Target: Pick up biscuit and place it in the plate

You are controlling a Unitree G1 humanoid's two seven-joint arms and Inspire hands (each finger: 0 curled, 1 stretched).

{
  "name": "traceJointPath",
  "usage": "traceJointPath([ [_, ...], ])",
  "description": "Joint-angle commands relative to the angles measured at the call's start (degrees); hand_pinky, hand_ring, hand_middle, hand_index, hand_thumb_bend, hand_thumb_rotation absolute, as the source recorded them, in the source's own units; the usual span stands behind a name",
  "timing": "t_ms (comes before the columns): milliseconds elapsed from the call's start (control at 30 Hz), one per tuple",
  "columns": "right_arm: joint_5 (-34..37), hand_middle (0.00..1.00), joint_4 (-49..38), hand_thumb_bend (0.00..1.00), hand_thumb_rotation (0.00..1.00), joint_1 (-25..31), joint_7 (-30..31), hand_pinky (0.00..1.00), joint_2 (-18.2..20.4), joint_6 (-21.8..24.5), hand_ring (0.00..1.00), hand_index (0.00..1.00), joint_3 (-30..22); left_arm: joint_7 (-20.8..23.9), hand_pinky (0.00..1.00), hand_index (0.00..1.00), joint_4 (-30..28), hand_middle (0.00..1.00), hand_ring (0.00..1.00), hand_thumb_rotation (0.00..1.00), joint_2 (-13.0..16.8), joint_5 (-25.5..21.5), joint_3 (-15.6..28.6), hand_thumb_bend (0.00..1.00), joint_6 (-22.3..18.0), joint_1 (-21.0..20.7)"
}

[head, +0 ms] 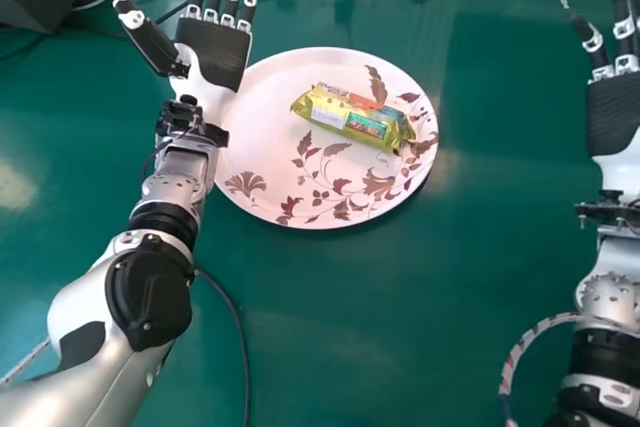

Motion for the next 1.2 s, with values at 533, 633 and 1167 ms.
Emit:
traceJointPath([
  [533, 0.91, 0.81, -13.51, 0.9, 0.61, 8.77, -1.86, 0.68, 5.05, -2.43, 0.79, 0.87, 1.89, -1.68, 0.77, 0.99, -3.01, 0.93, 0.86, 0.78, 2.55, -1.83, 0.37, 1.0, 4.2, 2.9],
  [633, 0.8, 0.82, -14.01, 0.9, 0.62, 9.65, -1.75, 0.7, 5.6, -3.0, 0.81, 0.88, 2.22, -2.5, 0.78, 0.99, -3.58, 0.94, 0.86, 0.79, 2.71, -2.45, 0.37, 1.0, 5.18, 3.33],
  [1167, 1.02, 0.78, -18.27, 0.91, 0.66, 12.86, -3.33, 0.66, 6.35, -2.93, 0.79, 0.87, 3.93, -2.67, 0.8, 1.0, -5.42, 0.94, 0.86, 0.77, 1.92, -2.41, 0.08, 1.0, 6.48, 5.71],
])
